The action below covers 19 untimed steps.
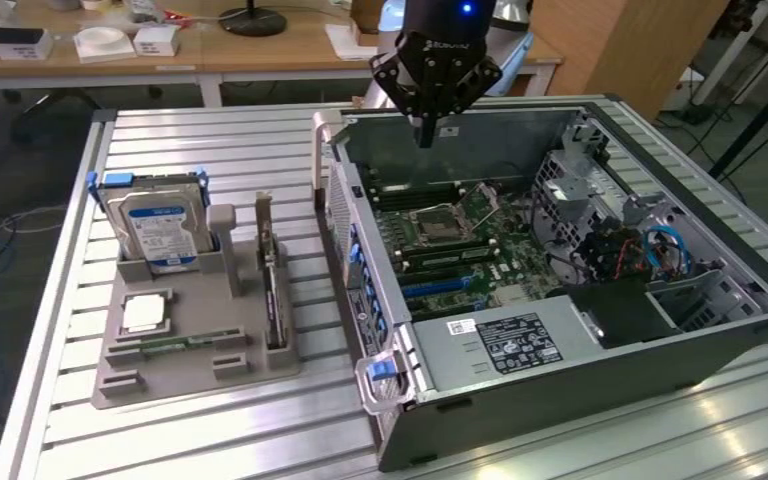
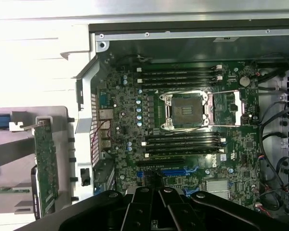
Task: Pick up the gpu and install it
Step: 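Reach for the gpu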
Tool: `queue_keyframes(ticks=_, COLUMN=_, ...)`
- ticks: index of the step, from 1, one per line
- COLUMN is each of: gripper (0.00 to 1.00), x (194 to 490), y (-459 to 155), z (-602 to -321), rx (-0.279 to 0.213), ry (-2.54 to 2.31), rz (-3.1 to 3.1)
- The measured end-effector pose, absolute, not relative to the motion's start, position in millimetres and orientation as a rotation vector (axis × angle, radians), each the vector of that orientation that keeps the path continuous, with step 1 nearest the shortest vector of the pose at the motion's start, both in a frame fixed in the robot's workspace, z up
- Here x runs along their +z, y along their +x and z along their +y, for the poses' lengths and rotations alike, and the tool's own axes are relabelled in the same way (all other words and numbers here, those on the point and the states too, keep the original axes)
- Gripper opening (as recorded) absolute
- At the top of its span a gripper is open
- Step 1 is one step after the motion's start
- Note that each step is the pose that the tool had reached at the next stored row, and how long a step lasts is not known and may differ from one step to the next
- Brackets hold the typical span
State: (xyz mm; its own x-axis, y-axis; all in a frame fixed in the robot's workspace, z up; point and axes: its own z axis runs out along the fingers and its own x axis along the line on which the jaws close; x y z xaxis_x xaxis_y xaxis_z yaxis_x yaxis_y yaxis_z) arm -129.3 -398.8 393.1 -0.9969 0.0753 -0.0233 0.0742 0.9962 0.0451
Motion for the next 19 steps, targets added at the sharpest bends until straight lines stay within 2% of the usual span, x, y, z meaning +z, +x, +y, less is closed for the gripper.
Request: queue_keyframes(ticks=19, gripper=0.11, x=393.0, y=-135.1, z=-398.8, rx=0.069, ry=0.117, rz=3.114)
